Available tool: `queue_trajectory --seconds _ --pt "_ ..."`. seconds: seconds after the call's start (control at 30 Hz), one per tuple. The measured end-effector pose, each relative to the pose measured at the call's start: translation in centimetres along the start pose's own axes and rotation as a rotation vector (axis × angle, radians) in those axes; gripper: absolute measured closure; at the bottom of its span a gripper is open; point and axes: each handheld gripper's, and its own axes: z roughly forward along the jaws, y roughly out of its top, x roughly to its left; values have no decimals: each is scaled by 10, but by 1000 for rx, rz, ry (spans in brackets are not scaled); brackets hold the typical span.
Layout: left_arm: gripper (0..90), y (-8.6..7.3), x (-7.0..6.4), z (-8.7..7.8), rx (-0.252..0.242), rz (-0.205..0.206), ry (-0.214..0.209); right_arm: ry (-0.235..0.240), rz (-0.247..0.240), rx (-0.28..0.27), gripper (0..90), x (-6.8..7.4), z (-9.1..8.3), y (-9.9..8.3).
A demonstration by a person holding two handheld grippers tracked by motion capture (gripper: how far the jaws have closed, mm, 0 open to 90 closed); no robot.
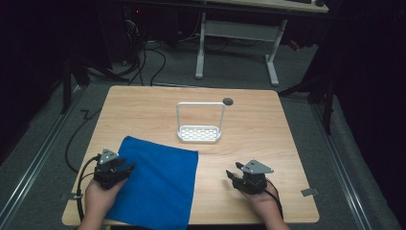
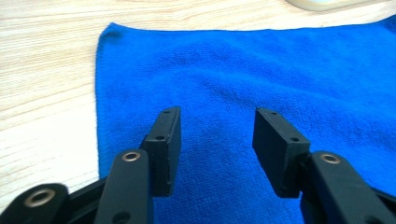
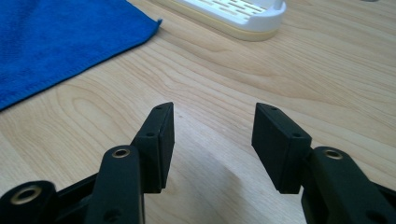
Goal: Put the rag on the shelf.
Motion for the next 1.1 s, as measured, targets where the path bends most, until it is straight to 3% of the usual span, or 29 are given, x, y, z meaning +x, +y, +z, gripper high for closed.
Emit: queue_trajectory --seconds 0.13,0.27,0.3,0.33,0.47,0.5,0.67,0.87,1.1 --pt "526 -2 1 -4 -12 7 2 36 -11 -2 529 9 5 4" --pt "552 -10 3 -12 -7 12 11 109 -28 -16 636 23 14 13" --pt "563 -10 3 -12 -7 12 11 109 -28 -16 636 23 14 13" --pt "581 -14 6 -17 -7 5 17 128 -55 -17 705 31 19 19" --pt "641 -23 11 -27 9 -27 13 194 -52 -25 870 44 30 30" --pt "699 -26 12 -28 19 -38 5 204 -65 -18 900 48 34 33" --pt "825 -31 11 -30 68 -23 10 249 -138 3 900 69 47 44" --pt "856 -33 5 -29 90 15 17 275 -206 38 900 87 59 49" --pt "859 -35 5 -29 81 9 11 288 -213 77 900 89 66 49"
